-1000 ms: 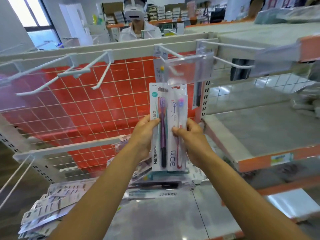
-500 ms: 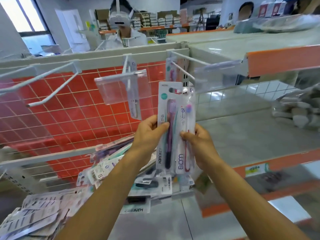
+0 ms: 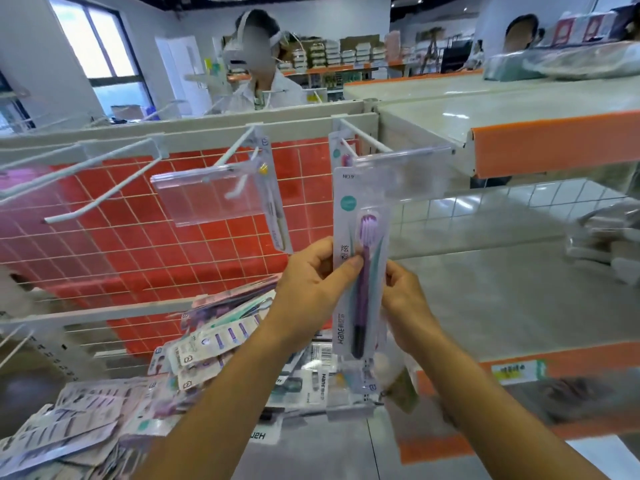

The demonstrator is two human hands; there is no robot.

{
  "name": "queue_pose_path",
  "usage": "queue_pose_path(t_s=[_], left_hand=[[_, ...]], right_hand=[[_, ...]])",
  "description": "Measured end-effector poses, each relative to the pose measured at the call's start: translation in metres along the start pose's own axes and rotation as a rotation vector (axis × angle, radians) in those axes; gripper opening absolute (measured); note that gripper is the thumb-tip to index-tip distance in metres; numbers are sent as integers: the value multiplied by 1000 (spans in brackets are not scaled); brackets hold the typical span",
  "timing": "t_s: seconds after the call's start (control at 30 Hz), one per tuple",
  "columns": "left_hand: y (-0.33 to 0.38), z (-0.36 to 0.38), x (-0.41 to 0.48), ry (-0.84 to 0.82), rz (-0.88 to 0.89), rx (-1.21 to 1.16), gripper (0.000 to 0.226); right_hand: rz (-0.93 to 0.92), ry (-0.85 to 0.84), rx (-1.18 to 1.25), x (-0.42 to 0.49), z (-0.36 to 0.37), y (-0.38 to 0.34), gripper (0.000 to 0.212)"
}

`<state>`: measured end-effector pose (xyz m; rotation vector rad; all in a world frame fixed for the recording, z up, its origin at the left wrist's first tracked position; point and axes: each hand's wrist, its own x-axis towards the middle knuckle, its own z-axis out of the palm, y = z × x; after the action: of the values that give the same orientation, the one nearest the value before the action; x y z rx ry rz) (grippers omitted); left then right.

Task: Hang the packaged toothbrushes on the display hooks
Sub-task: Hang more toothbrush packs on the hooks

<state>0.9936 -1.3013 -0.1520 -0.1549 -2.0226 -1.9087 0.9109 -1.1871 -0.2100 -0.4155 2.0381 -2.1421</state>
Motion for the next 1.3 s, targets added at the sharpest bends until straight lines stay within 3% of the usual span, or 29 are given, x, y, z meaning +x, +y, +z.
queue_pose_path(t_s=[0.13,0.27,0.8,0.83,0.93,1.0,1.13,1.23,1.3], left_hand=[[5,9,1,-1,14,-19,32],[7,15,2,6,15,-2,25],[1,26,14,32,-31,-33,17],[0,26,15,30,-36,-38,17],[-4,25,20,35,-76,-42,19],[-6,24,26,49,-111,-34,20],[-13,20,40,75,-103,-7,18],[-15,19,52,81,-123,8,22],[-14,19,61,81,-145,31,26]], right_hand=[[5,-35,49,1,0,-3,48],[-7,-37,110,4,1,-3,21],[48,-32,167,24,-12,7,25],[37,-33,141,25,-13,7,27],[10,-48,40,28,-13,7,64],[-1,-21,17,30,-13,8,77],[-38,40,-36,36,-18,15,42],[-36,55,-56,42,-21,18,53],[-40,64,-65,47,-22,20,36]])
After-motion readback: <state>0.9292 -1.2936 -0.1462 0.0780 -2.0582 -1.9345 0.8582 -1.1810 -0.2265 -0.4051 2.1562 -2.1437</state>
